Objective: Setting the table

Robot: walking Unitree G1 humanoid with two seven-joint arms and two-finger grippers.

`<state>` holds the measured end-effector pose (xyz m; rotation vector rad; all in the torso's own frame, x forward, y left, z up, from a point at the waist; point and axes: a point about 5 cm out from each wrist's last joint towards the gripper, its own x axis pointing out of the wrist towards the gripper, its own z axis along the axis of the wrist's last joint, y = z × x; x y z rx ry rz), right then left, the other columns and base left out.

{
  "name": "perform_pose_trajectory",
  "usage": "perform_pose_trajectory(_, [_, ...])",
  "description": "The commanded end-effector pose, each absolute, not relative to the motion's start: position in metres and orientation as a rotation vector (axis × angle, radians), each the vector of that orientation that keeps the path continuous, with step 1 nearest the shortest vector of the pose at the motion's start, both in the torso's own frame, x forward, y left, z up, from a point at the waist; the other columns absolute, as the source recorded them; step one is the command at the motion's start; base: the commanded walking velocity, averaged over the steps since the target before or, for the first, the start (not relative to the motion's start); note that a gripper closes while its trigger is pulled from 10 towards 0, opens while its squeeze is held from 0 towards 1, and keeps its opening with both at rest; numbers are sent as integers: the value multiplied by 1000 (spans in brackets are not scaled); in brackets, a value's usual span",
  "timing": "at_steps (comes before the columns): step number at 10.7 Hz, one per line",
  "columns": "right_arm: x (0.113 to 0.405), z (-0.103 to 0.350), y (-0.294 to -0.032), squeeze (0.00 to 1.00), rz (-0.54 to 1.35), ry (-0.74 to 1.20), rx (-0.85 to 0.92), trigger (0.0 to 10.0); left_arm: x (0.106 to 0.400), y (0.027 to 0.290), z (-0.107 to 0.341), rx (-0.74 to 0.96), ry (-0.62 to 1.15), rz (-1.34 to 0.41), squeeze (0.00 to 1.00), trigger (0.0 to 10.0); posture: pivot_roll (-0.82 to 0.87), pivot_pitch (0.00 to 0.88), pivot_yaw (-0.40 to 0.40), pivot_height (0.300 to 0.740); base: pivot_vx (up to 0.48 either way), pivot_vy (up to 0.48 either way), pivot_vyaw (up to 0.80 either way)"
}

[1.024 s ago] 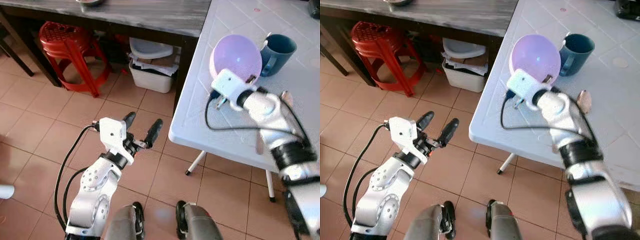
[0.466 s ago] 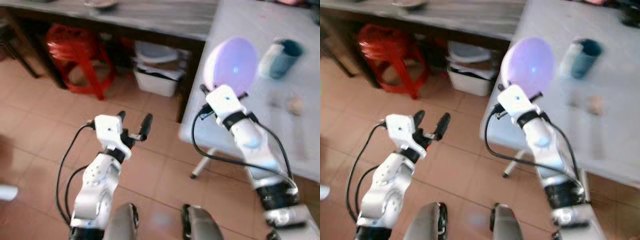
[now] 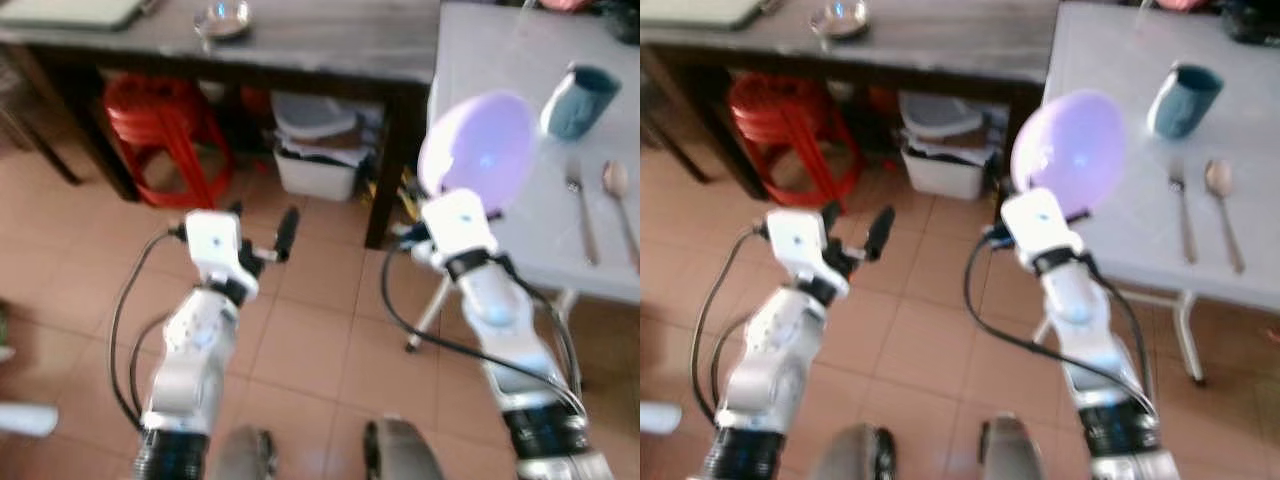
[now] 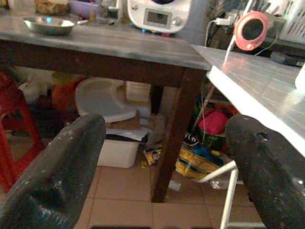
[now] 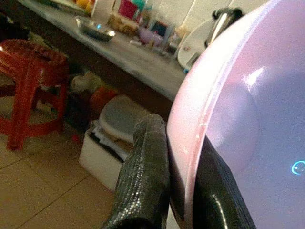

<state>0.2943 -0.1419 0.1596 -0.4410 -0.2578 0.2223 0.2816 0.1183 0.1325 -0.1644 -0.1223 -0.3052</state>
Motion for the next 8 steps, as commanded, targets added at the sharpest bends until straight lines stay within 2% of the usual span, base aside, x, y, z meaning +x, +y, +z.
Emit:
perform_pose_trajectory(1, [289,167,-135,0,237,-299,-426,10000,282,118,132,-151,-126,-291,0,10000,-91,129,31,740,450,0,0])
perform_pose_trajectory(4, [272,148,-136,0,226,-223,-391,10000,284,117,130,-128,-124,-289,0,10000,-96,135,39,740,460,0,0])
perform_pose_trajectory(8, [273,153,-132,0,235,-236,-386,10000,287,118,131,-136,-122,-281,0,10000,-95,139,40,740,443,0,0])
